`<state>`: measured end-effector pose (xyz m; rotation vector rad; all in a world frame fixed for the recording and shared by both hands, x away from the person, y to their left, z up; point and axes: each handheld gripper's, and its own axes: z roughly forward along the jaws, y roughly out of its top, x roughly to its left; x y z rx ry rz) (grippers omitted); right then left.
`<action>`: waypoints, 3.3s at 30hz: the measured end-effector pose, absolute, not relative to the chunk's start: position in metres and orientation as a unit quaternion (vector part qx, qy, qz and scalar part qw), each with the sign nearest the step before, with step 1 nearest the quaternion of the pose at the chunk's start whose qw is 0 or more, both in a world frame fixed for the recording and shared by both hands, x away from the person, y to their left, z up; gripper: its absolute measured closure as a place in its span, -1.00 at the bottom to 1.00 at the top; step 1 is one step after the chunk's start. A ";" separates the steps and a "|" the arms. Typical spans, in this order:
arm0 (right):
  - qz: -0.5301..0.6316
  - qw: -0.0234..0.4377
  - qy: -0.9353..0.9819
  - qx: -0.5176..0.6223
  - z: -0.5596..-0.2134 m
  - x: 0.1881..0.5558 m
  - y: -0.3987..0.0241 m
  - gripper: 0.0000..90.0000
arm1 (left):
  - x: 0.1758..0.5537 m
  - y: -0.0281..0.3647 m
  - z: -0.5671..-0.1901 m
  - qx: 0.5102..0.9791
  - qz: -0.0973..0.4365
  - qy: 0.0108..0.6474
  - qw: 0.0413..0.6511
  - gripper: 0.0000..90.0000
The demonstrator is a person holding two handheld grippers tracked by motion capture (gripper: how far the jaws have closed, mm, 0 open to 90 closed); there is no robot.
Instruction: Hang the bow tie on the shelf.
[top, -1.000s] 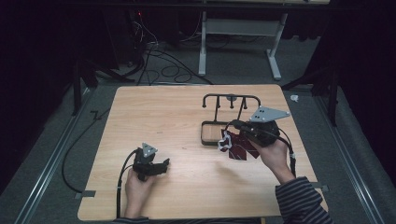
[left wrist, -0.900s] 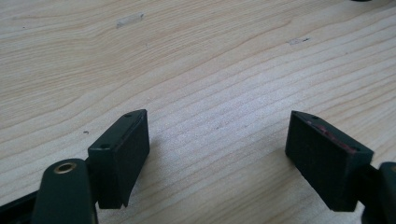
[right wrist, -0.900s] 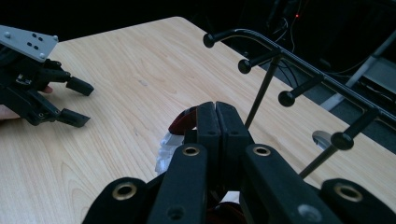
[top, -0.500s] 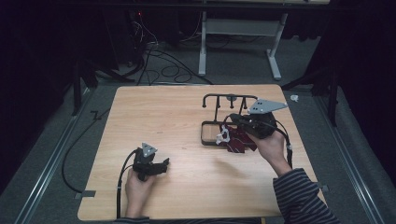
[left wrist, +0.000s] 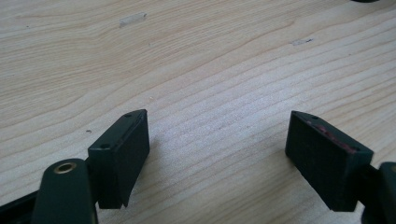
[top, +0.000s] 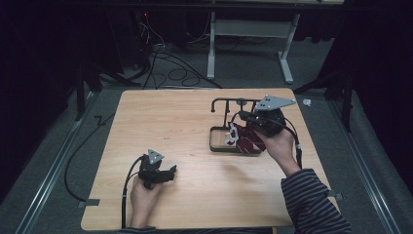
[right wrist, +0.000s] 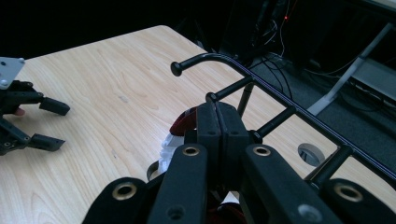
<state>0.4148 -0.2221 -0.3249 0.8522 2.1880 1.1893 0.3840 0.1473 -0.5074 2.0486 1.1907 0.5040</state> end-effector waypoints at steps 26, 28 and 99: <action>0.434 0.263 0.779 0.370 -0.335 0.450 -0.235 1.00 | 0.384 0.147 -0.507 0.792 0.195 0.460 0.352 -0.51; 0.430 0.263 0.779 0.374 -0.337 0.452 -0.236 1.00 | 0.384 0.147 -0.507 0.791 0.195 0.460 0.352 -0.51; 0.451 0.234 0.770 0.385 -0.336 0.413 -0.276 0.51 | 0.384 0.147 -0.507 0.792 0.195 0.460 0.351 -0.51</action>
